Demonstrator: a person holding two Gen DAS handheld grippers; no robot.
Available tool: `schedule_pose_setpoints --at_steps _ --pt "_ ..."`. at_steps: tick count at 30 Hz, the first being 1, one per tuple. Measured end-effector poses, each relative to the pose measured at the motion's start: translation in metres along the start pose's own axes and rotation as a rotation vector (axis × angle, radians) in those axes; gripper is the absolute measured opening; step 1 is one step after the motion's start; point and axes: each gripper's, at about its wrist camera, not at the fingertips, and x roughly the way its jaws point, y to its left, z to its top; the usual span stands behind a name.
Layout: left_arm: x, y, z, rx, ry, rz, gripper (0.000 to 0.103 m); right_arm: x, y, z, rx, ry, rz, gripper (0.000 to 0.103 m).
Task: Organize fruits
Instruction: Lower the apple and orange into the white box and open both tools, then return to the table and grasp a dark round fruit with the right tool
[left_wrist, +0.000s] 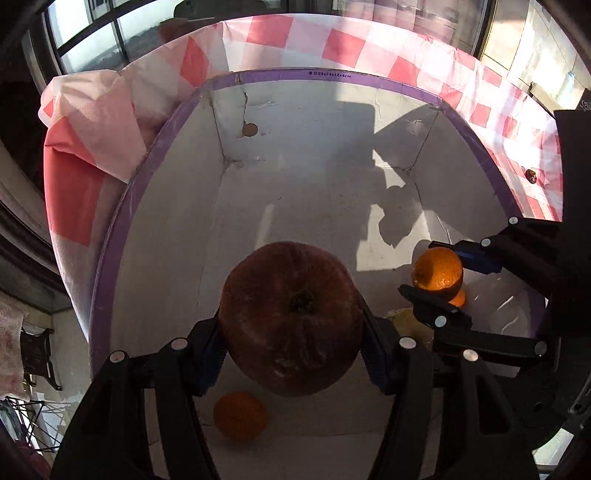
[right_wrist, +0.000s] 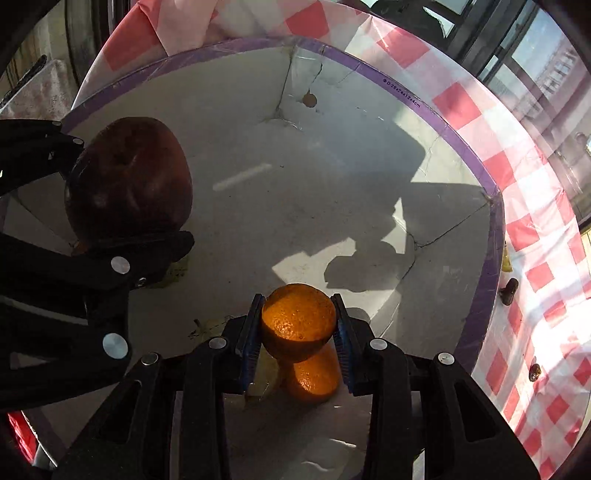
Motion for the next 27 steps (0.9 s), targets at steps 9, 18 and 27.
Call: schedule_pose_setpoints --at_steps 9,18,27 --pt "-0.003 0.008 0.002 -0.058 -0.013 -0.043 0.079 -0.001 -0.005 -0.002 0.009 0.009 0.004 0.051" --pt "-0.015 0.018 -0.004 -0.126 -0.077 -0.096 0.080 -0.041 -0.018 -0.022 0.154 -0.262 -0.036 0.081" --pt "-0.101 -0.015 -0.034 -0.194 -0.642 -0.075 0.101 -0.114 -0.110 -0.162 0.638 -0.782 0.025 0.086"
